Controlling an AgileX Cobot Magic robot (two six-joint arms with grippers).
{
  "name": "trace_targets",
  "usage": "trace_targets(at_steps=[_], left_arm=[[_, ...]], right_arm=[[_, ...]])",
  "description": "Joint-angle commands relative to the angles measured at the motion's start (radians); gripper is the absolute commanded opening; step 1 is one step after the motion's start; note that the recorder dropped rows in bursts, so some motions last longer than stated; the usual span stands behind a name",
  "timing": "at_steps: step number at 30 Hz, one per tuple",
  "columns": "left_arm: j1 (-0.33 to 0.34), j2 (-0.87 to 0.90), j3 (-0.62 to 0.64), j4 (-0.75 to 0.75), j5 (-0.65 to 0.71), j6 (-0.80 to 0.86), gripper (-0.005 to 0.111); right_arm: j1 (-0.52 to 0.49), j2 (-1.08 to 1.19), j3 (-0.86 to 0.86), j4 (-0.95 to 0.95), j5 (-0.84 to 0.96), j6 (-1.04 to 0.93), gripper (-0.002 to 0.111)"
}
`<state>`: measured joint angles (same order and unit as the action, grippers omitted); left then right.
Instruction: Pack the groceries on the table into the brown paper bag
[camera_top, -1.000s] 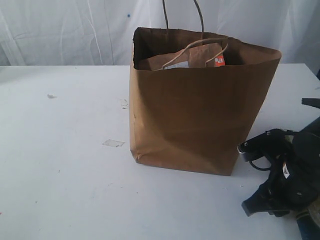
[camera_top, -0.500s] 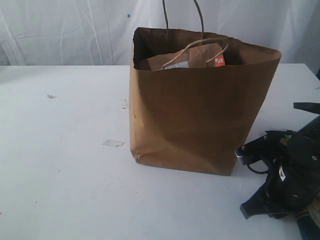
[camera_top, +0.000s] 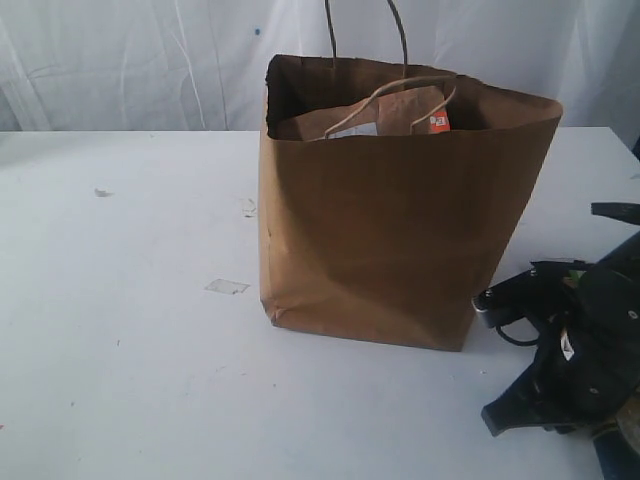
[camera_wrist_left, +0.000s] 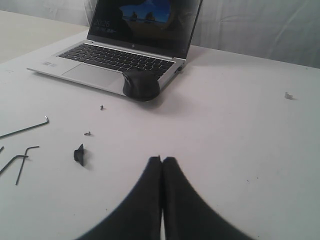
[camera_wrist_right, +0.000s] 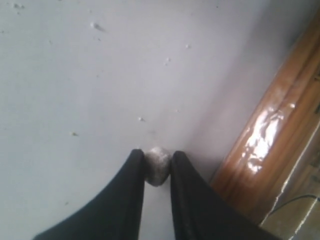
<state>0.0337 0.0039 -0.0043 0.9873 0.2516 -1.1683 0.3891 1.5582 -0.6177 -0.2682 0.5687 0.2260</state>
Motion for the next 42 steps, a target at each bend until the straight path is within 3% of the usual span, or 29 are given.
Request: trace_targets(at_steps=[1, 9, 18, 31, 37, 42], left_arm=[[-0.007, -0.004, 0.004, 0.016, 0.002, -0.002, 0.000], [-0.007, -0.004, 0.004, 0.016, 0.002, -0.002, 0.000], [-0.007, -0.004, 0.004, 0.016, 0.002, -0.002, 0.000], [-0.007, -0.004, 0.004, 0.016, 0.002, -0.002, 0.000], [-0.007, -0.004, 0.004, 0.016, 0.002, -0.002, 0.000], [-0.007, -0.004, 0.004, 0.016, 0.002, -0.002, 0.000]], right_arm=[[-0.001, -0.058, -0.003, 0.029, 0.027, 0.017, 0.015], [-0.001, -0.165, 0.003, 0.243, 0.123, -0.009, 0.015], [-0.001, -0.230, 0.021, 0.480, 0.165, -0.218, 0.015], [-0.001, -0.392, 0.059, 0.992, 0.448, -0.597, 0.015], [-0.001, -0.537, -0.011, 1.043, 0.448, -0.597, 0.015], [-0.001, -0.602, -0.201, 1.006, 0.353, -0.523, 0.015]])
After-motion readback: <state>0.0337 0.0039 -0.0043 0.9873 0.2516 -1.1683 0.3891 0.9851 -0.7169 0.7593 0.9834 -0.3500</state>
